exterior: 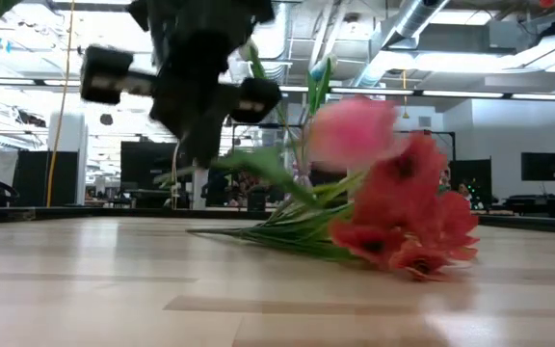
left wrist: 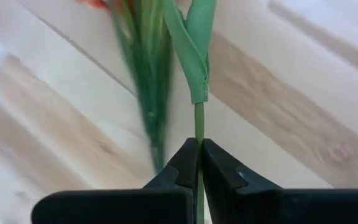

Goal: Sort flowers into vase by color
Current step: Put the pink flower into the transparent vase

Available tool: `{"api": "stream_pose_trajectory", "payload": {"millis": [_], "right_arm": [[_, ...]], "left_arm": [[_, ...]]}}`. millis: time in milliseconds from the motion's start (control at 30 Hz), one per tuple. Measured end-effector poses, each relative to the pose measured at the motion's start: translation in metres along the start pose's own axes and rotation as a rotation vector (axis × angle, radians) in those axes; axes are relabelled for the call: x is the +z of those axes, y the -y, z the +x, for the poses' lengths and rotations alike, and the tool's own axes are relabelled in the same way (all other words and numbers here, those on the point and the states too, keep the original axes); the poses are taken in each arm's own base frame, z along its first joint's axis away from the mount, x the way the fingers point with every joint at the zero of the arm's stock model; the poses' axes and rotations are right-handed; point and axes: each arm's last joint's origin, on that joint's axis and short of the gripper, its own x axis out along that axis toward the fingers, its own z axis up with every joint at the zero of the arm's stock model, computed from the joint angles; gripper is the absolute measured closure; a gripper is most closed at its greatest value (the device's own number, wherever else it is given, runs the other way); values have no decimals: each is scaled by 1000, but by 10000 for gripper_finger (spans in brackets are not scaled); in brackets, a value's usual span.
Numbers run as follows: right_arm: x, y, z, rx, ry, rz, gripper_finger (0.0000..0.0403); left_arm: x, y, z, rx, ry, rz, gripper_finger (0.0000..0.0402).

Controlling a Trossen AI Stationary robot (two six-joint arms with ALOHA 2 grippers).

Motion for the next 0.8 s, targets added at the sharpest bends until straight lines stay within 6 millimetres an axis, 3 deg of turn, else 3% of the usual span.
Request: {"api": "stream_pose_trajectory", "payload": {"millis": [467, 800], "right_arm": [[0, 4, -3, -17, -9, -21, 226], [0, 4, -3, -17, -9, -24, 226]], "left_arm": [[-3, -11, -86, 230, 153, -154, 401], [-12, 7, -163, 571, 207, -315, 401]]}}
